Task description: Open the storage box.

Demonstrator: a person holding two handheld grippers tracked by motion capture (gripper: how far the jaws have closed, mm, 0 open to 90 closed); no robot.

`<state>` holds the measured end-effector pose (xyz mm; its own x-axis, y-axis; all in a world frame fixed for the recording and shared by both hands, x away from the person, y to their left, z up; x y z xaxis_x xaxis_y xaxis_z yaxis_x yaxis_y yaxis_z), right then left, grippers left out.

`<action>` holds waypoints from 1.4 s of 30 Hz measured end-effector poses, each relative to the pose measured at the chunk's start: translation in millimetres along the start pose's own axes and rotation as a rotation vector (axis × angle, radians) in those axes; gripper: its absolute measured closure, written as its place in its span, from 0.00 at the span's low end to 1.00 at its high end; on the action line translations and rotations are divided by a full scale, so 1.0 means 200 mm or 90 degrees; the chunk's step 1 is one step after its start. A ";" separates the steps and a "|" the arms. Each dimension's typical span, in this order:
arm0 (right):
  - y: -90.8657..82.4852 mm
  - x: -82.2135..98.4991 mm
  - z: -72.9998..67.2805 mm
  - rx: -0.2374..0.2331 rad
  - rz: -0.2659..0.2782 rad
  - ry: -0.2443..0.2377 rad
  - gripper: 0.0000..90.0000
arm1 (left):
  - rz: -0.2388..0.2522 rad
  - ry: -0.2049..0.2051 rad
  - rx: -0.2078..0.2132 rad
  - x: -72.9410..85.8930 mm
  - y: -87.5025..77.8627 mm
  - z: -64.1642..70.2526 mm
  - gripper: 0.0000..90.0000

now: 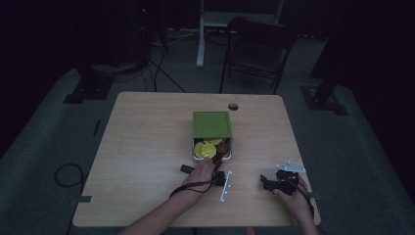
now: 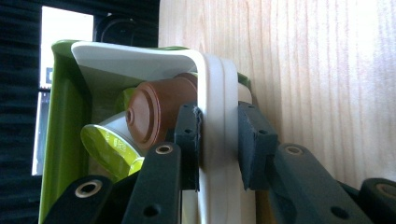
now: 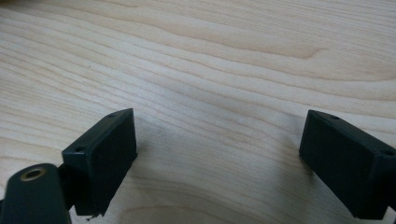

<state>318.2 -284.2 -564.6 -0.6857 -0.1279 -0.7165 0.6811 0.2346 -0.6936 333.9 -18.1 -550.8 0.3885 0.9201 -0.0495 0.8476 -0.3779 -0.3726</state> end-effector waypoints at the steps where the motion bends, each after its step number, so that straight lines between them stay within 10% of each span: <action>1: 0.00 0.00 0.00 0.000 0.000 0.000 0.12 | 0.001 0.001 0.002 0.00 0.00 0.00 0.81; 42: 0.00 0.00 0.00 -0.002 0.001 -0.002 0.12 | 0.014 0.008 0.023 -0.10 -0.24 0.08 0.81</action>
<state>318.6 -283.7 -564.6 -0.6835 -0.1311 -0.7181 0.6814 0.2381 -0.6920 280.4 -16.7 -547.3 0.4117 0.9101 -0.0460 0.8253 -0.3938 -0.4048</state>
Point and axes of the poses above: each handheld gripper's, and its own axes: y roughly forward along the jaws, x roughly out of its underside, z roughly to its right, the point moved 2 cm from there along y, roughly forward along the jaws, and after that the axes turned 5 degrees about y, right-handed, at the moved point
